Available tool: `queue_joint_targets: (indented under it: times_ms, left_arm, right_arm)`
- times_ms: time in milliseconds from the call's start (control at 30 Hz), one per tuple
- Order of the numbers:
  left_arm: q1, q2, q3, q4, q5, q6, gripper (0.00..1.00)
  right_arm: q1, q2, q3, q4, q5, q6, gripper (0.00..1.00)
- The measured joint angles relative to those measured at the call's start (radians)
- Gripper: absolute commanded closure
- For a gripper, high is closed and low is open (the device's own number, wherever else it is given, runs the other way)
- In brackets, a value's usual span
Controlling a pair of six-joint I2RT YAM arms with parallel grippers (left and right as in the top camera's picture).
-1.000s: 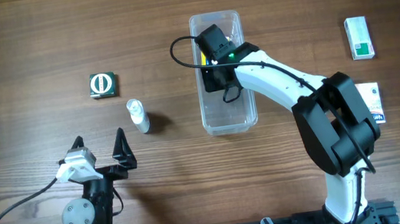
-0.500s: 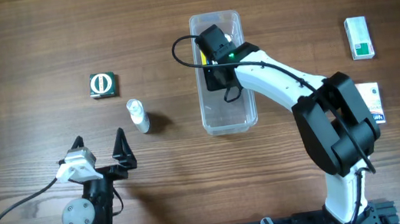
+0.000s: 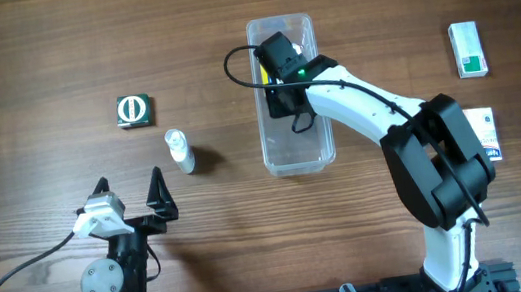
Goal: Pack container
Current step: 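Withdraw the right gripper and move over the white-green box, then lower and grasp the white-green medicine box with the right gripper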
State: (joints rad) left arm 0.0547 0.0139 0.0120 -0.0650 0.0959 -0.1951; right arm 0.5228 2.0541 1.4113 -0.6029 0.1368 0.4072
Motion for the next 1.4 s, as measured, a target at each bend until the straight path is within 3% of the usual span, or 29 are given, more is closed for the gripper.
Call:
queue_joint_targets:
  times_ms: [233, 333, 533, 667, 833, 900, 1100, 1400]
  left_arm:
    - [0.000, 0.000, 0.000, 0.000, 0.000, 0.000, 0.00]
    - [0.000, 0.000, 0.000, 0.000, 0.000, 0.000, 0.00]
    - [0.000, 0.000, 0.000, 0.000, 0.000, 0.000, 0.00]
    - [0.000, 0.000, 0.000, 0.000, 0.000, 0.000, 0.00]
    - [0.000, 0.000, 0.000, 0.000, 0.000, 0.000, 0.00]
    - [0.000, 0.000, 0.000, 0.000, 0.000, 0.000, 0.00]
    - [0.000, 0.000, 0.000, 0.000, 0.000, 0.000, 0.00]
    - [0.000, 0.000, 0.000, 0.000, 0.000, 0.000, 0.00]
  right_arm:
    - [0.000, -0.128, 0.081, -0.171, -0.011, -0.016, 0.82]
    - [0.000, -0.293, 0.101, -0.165, -0.041, -0.042, 0.66]
    - [-0.052, -0.657, 0.121, -0.195, 0.020, -0.117, 0.21]
    - [-0.291, -0.776, 0.130, -0.251, 0.121, -0.238, 0.11]
    - [-0.630, -0.686, 0.132, -0.276, 0.063, -0.409, 0.09]
    - [-0.719, -0.611, 0.132, -0.263, -0.012, -0.488, 0.04]
    - [-0.827, -0.380, 0.132, -0.200, -0.127, -0.621, 0.00]
    - [-0.872, -0.084, 0.130, -0.056, -0.140, -0.683, 0.00]
